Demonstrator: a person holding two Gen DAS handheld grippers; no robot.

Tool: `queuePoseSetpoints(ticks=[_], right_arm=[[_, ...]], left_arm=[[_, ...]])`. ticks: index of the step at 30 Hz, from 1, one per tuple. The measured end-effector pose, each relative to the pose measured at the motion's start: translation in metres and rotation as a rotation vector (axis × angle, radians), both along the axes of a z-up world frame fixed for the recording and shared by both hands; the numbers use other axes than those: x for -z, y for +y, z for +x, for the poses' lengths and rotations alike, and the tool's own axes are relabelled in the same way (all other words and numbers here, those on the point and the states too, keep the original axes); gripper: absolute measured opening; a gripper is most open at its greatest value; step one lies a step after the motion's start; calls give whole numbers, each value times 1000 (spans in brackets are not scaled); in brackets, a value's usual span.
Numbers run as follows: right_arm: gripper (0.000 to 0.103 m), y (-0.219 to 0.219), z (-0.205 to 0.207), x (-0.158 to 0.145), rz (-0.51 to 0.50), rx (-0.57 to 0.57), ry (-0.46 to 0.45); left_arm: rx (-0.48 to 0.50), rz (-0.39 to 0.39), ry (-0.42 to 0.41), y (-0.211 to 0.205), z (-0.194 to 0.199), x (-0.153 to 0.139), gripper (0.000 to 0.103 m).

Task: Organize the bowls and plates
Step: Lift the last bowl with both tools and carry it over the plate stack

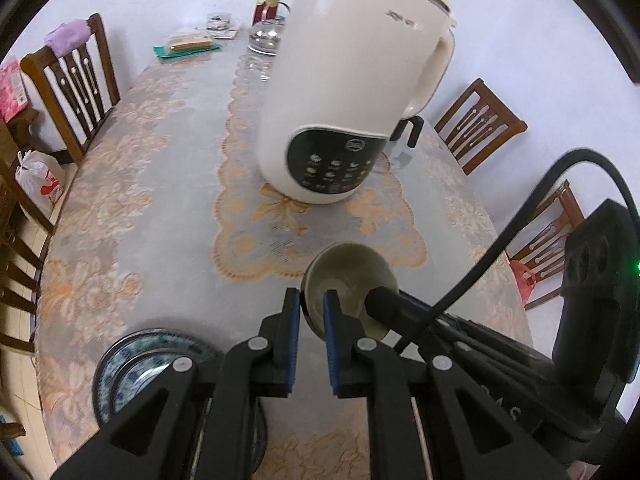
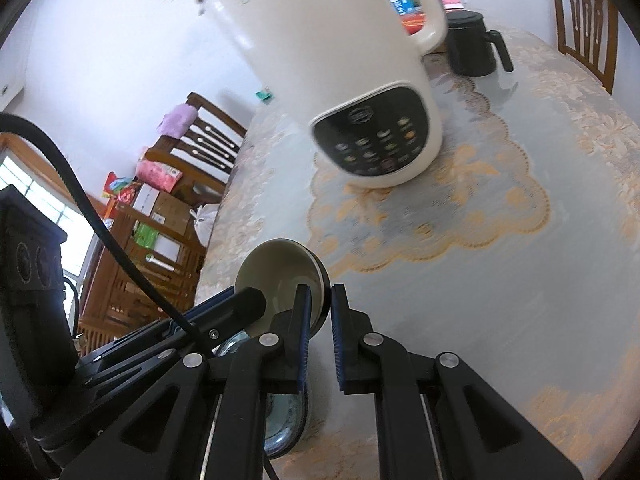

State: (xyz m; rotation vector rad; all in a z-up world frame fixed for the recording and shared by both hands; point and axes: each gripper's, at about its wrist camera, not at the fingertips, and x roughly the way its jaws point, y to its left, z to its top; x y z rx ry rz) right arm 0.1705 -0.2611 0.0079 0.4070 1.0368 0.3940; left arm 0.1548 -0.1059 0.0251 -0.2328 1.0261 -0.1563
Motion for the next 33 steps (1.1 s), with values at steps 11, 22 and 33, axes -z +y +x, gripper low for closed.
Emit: queuePoseSetpoints(ticks=[11, 22, 33], right_arm=[[13, 49, -35, -2, -11, -46, 8], [14, 92, -62, 7, -16, -90, 46], [14, 115, -75, 26, -58, -101, 97]], left_arm=[[-30, 7, 10, 46, -43, -3, 10], [-48, 16, 36, 86, -76, 4, 10], [-40, -5, 95, 104, -91, 26, 10]])
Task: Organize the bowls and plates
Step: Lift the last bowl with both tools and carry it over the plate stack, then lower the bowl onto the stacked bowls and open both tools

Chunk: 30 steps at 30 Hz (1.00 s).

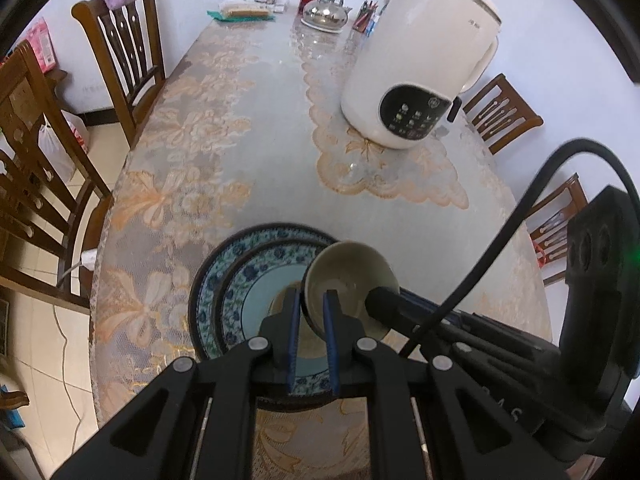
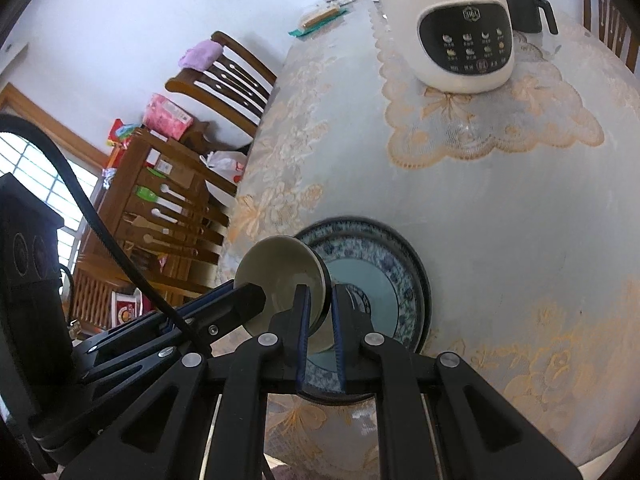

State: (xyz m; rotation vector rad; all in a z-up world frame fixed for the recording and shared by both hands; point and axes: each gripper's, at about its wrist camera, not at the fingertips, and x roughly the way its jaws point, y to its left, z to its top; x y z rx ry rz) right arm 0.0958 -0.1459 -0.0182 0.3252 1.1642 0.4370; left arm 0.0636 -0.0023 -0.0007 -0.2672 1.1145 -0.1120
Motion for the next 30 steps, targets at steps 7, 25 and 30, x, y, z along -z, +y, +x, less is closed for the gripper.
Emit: queuePoseSetpoints(ticks=[7, 25, 30], right_arm=[[13, 1, -3, 12, -22, 11, 28], [13, 7, -2, 24, -45, 25, 55], [14, 7, -2, 26, -42, 30, 64]], left_arm=[[15, -12, 32, 2, -1, 15, 10], [21, -21, 65, 6, 2, 31, 10], [20, -21, 72, 9, 2, 34, 10]])
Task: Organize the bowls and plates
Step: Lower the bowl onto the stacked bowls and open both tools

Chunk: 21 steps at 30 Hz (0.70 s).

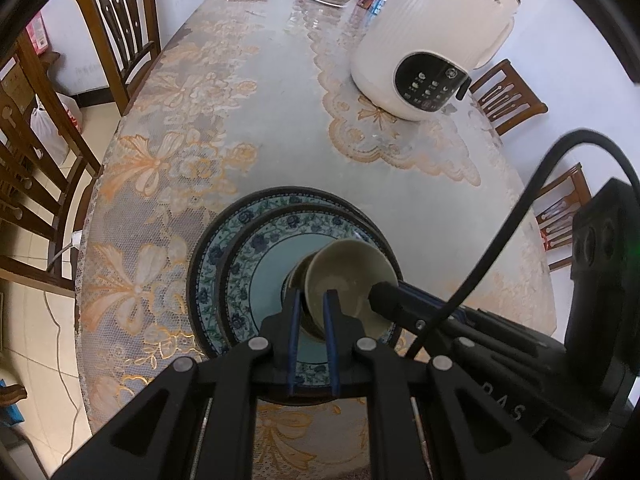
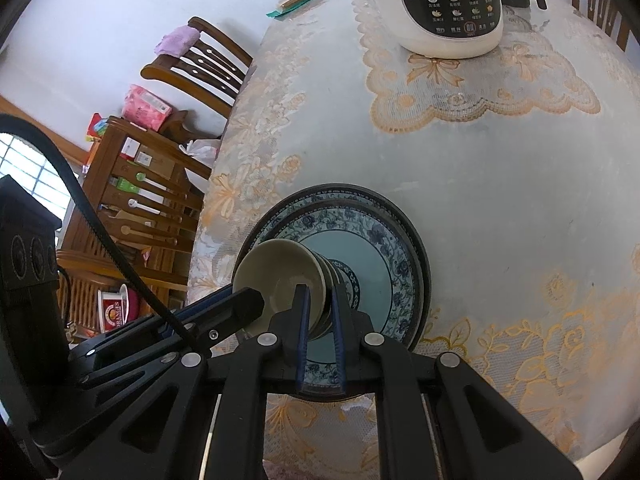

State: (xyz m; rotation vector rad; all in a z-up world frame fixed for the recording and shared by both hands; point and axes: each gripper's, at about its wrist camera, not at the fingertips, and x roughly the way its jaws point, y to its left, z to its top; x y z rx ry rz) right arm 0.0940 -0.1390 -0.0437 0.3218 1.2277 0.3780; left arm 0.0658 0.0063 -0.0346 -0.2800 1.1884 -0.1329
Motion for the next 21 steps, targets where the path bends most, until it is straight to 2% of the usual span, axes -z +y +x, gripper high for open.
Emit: queuePoseSetpoints(ticks=[11, 12, 14, 16, 18, 21], right_arm=[[22, -4, -3, -9, 43, 23, -32], [23, -5, -3, -10, 45, 26, -36], [23, -6, -5, -12, 47, 33, -47], [25, -8, -6, -15, 47, 37, -61], [31, -8, -8, -19, 44, 37, -73], [33, -9, -13, -24, 48, 30, -90]], left_arm=[[8, -3, -3, 4, 1, 0, 14], [9, 2, -7, 4, 1, -1, 16], [3, 23, -16, 5, 0, -3, 29], [-5, 32, -23, 8, -1, -5, 36], [-4, 27, -28, 10, -2, -8, 37], [10, 40, -44, 11, -7, -12, 39]])
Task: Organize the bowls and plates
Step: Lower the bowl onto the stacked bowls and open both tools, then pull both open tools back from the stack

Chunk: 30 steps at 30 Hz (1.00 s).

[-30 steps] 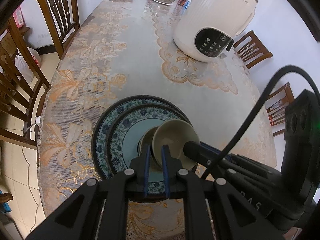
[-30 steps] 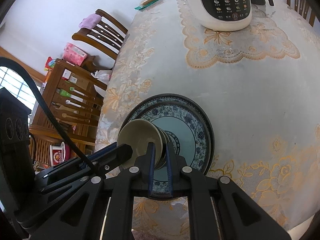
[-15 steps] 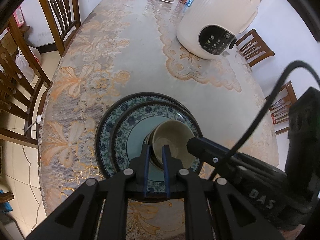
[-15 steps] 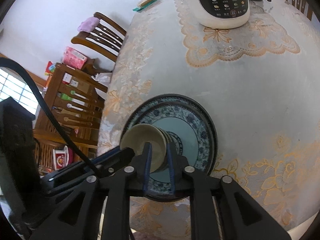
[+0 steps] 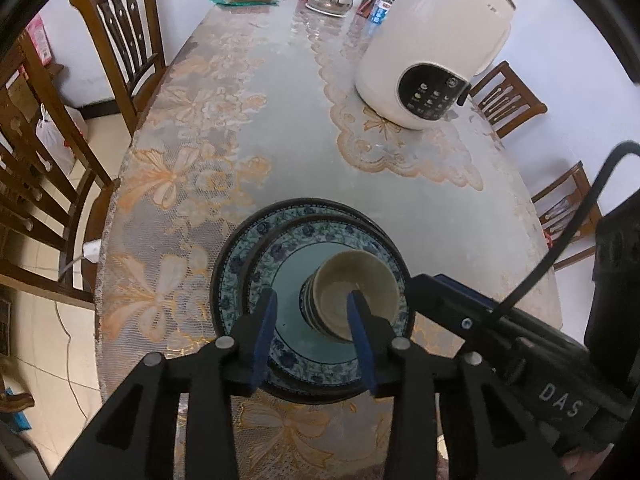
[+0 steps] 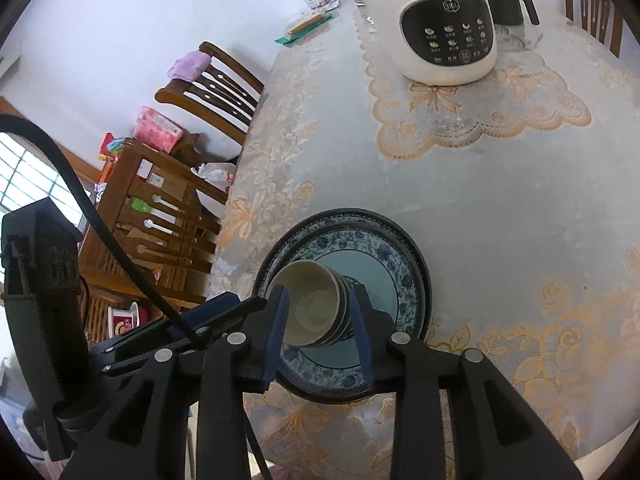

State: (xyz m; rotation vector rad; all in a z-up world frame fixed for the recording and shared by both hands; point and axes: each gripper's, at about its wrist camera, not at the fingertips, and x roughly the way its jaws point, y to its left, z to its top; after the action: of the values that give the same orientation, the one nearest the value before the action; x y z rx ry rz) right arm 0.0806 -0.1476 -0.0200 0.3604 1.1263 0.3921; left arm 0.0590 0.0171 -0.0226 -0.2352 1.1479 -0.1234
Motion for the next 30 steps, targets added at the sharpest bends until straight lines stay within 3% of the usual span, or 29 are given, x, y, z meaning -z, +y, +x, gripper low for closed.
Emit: queuePoseSetpoints(ticks=[5, 11, 16, 20, 30], right_arm=[[39, 2, -10, -8, -28, -30, -40], [42, 7, -27, -8, -142, -78, -82], [52, 13, -41, -2, -210, -117, -100], [55, 12, -45, 6, -216, -112, -76], [56, 6, -56, 21, -223, -85, -15]], left_arm=[[20, 27, -31, 1, -9, -8, 48], [1, 77, -56, 4, -23, -9, 50], [5, 75, -40, 5, -31, -1, 50], [8, 88, -24, 3, -36, 8, 55], [14, 91, 2, -1, -46, 30, 58]])
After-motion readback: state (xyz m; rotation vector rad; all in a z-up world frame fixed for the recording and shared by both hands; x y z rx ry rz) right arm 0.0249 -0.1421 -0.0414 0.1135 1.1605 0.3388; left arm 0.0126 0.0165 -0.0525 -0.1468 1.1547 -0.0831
